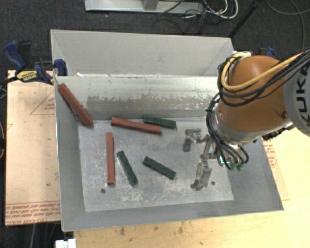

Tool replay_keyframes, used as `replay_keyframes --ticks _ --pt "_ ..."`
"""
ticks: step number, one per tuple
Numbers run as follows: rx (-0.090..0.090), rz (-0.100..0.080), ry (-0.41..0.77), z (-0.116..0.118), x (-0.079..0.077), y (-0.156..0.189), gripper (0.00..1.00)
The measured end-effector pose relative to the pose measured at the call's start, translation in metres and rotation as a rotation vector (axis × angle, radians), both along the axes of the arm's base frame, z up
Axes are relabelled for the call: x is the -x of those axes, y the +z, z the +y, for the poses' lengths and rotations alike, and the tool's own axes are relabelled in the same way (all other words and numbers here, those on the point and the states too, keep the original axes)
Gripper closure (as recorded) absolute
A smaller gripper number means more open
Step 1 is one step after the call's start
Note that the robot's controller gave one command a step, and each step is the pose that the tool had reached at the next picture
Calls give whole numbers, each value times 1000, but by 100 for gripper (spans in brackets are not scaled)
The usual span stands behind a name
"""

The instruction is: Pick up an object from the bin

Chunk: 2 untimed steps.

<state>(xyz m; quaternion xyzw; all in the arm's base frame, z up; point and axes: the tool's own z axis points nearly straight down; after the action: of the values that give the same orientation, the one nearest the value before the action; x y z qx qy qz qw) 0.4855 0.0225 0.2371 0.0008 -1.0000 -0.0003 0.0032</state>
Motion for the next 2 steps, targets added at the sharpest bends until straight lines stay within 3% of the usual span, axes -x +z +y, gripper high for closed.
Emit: replay_keyframes --ticks 1,2 --pt "0 -7 -1 0 -1 3 0" --pt "0 -13 -60 18 -16 -74 0"
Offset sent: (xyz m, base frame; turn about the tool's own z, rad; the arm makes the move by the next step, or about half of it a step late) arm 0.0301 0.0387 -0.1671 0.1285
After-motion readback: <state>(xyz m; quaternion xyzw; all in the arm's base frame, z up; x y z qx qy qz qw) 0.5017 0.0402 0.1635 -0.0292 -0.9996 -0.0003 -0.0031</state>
